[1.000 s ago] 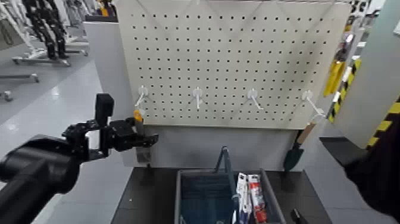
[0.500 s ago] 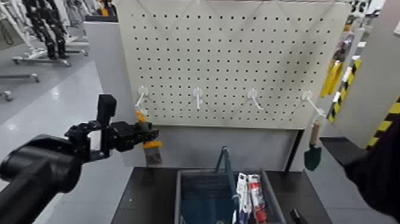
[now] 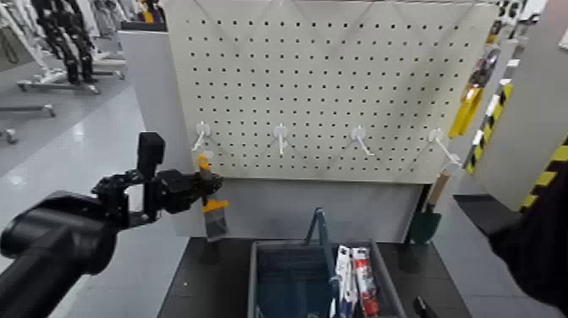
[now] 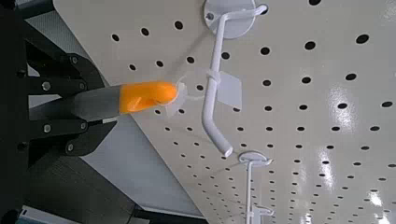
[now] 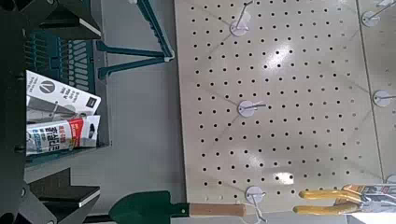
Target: Put the yellow paint brush into the crate.
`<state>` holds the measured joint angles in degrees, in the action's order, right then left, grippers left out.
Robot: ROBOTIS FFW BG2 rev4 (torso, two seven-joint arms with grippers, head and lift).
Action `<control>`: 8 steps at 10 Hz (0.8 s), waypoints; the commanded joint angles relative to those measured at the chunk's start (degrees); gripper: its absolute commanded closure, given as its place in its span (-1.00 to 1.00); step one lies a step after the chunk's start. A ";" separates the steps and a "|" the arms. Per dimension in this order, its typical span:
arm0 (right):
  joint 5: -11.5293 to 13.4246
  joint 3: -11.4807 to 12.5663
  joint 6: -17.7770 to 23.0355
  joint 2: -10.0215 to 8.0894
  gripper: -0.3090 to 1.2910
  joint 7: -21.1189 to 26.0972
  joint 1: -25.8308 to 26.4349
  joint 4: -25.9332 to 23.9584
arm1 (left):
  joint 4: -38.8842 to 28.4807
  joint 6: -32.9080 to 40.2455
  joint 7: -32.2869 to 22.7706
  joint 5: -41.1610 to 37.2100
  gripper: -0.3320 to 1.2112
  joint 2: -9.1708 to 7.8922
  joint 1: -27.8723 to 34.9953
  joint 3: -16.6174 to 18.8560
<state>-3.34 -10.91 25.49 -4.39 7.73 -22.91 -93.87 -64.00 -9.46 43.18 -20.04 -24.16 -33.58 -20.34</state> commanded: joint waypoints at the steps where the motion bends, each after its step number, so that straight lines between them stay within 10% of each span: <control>1: 0.00 0.18 -0.09 0.00 -0.45 0.00 -0.12 -0.08 | -2.80 -0.38 -0.03 0.00 0.97 0.34 2.20 1.71; 8: -0.17 0.36 -0.18 -0.09 -0.45 0.00 -0.12 -0.08 | -26.53 -8.65 -4.95 0.70 0.97 3.25 16.79 13.48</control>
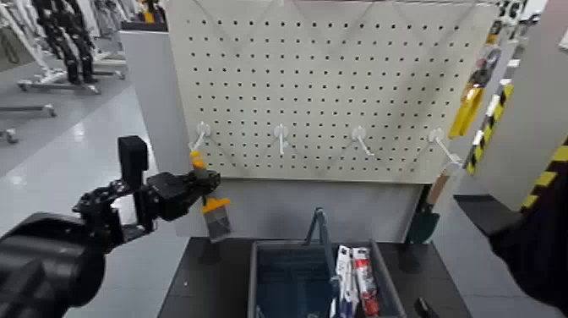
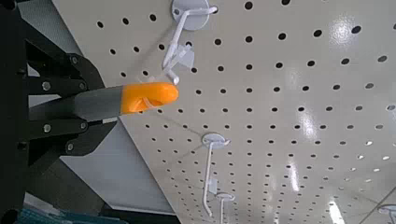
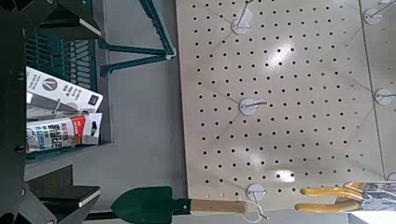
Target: Put the yellow paint brush into the crate.
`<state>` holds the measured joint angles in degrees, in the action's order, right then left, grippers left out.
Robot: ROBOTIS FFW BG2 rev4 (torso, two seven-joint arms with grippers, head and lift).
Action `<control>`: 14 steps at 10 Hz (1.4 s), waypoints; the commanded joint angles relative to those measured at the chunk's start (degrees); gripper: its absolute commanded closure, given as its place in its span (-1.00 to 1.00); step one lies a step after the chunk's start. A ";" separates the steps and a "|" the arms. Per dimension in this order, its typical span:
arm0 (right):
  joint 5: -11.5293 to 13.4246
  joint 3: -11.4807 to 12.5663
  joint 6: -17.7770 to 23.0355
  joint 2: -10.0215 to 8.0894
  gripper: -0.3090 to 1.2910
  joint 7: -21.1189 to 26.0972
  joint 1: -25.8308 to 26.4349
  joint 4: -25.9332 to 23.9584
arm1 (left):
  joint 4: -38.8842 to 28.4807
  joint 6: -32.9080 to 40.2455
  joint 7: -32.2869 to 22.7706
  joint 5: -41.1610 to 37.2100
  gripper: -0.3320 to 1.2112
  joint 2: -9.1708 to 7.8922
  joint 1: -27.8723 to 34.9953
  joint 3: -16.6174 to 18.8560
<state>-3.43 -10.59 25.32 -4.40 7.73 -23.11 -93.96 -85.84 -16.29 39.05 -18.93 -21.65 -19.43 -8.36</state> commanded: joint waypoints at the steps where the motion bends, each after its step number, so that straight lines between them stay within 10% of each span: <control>1: -0.09 -0.05 0.00 -0.17 -0.45 0.00 0.09 0.09 | -7.06 -3.05 -1.35 -1.11 0.97 1.18 3.79 2.03; 7: -0.35 -0.31 0.08 -0.26 -0.45 0.00 0.26 0.27 | -7.33 -1.99 -2.49 -16.14 0.97 2.93 5.11 -3.60; 14: -0.70 -0.48 0.52 -0.08 -0.45 0.00 0.35 0.70 | 8.14 4.43 -2.93 -25.89 0.97 4.69 1.86 -18.27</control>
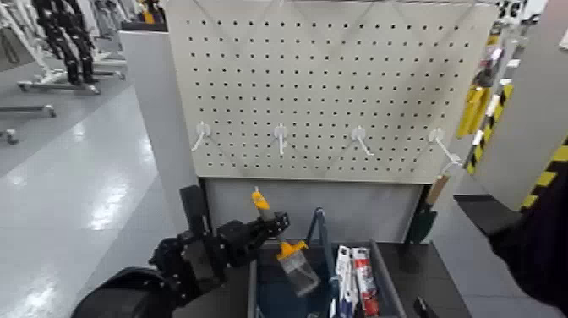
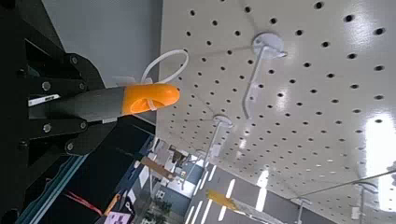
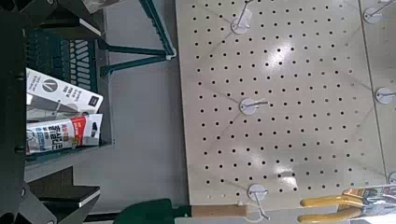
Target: Put the yellow paint brush into the crate.
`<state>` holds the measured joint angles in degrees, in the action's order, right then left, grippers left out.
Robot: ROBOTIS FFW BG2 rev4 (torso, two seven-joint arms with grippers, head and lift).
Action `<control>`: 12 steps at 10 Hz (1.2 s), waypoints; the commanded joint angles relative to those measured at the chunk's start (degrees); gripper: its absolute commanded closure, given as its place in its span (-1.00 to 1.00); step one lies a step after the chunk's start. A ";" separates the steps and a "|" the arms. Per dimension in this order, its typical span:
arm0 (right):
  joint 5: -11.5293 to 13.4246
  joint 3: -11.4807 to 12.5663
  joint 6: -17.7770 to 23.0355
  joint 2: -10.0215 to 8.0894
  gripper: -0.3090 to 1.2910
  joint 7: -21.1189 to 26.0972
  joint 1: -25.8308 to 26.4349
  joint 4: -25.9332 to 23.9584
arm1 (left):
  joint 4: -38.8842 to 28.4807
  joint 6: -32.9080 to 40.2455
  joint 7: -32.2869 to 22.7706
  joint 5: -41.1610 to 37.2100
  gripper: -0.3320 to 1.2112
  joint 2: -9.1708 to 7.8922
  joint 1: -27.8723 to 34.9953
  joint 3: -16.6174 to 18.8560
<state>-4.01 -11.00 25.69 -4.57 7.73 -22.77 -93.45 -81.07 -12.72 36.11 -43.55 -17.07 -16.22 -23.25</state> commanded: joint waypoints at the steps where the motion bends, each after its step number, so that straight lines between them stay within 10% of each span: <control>1: -0.12 -0.08 0.24 0.17 -0.45 0.00 0.00 0.19 | 5.13 1.03 -0.08 -1.63 0.97 0.28 -1.89 -5.14; 7: -0.38 -0.34 0.51 0.17 -0.45 0.09 0.18 0.55 | 8.73 -1.61 -2.19 -5.32 0.85 0.81 -3.29 -9.62; 10: -0.47 -0.25 0.59 0.17 -0.45 0.09 0.09 0.46 | 8.03 -1.26 -4.74 -7.52 -0.46 0.63 -2.77 -9.01; 12: -0.47 -0.17 0.68 0.26 -0.45 0.09 -0.09 0.37 | 5.57 0.32 -8.52 -7.60 -0.47 0.37 -1.36 -7.69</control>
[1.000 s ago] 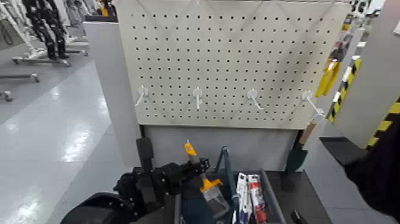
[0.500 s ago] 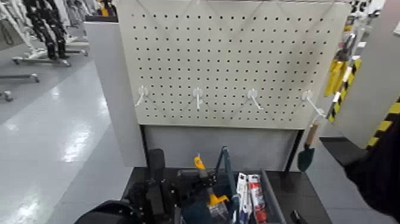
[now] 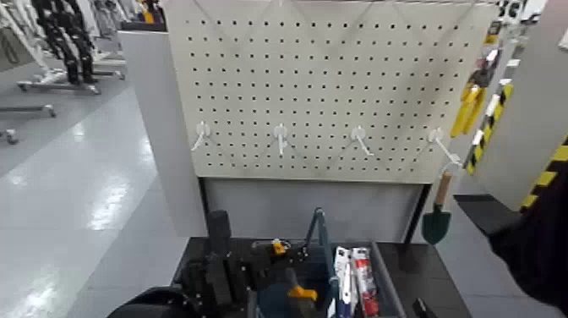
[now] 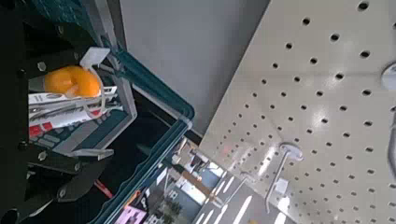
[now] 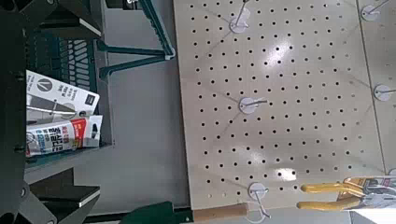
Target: Put the yellow paint brush into the crate.
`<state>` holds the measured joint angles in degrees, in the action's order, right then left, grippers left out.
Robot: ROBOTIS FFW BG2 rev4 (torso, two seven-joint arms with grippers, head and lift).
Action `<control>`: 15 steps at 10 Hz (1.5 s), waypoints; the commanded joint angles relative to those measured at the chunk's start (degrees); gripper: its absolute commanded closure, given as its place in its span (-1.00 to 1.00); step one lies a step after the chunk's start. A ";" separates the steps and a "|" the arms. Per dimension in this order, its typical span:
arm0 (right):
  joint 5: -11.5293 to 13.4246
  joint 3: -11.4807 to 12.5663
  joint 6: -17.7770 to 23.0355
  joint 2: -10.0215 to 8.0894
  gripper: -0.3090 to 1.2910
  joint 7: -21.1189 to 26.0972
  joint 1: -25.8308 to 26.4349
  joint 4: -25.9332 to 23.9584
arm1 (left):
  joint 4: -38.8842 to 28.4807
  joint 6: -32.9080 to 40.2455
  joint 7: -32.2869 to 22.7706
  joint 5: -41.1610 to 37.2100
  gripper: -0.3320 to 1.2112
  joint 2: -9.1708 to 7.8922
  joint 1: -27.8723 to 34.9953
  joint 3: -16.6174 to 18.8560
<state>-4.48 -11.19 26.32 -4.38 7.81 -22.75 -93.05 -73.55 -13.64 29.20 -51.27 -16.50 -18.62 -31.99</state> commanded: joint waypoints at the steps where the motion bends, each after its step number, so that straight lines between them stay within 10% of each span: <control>1: 0.00 0.11 0.04 0.07 -0.45 0.02 -0.10 -0.12 | -3.36 0.89 -2.30 2.14 -0.47 -0.28 1.39 2.11; 9: 0.00 0.20 0.13 0.07 -0.45 -0.07 -0.19 -0.20 | -18.92 6.69 -12.76 29.56 -0.46 0.16 11.06 11.43; 15: -0.09 0.55 0.66 0.07 -0.45 -0.07 -0.28 -0.03 | -23.49 11.62 -16.98 41.07 -0.46 4.46 23.54 20.92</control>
<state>-4.51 -10.65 26.98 -4.23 7.73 -23.03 -93.09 -97.03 -2.65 12.27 -10.42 -12.43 3.64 -11.70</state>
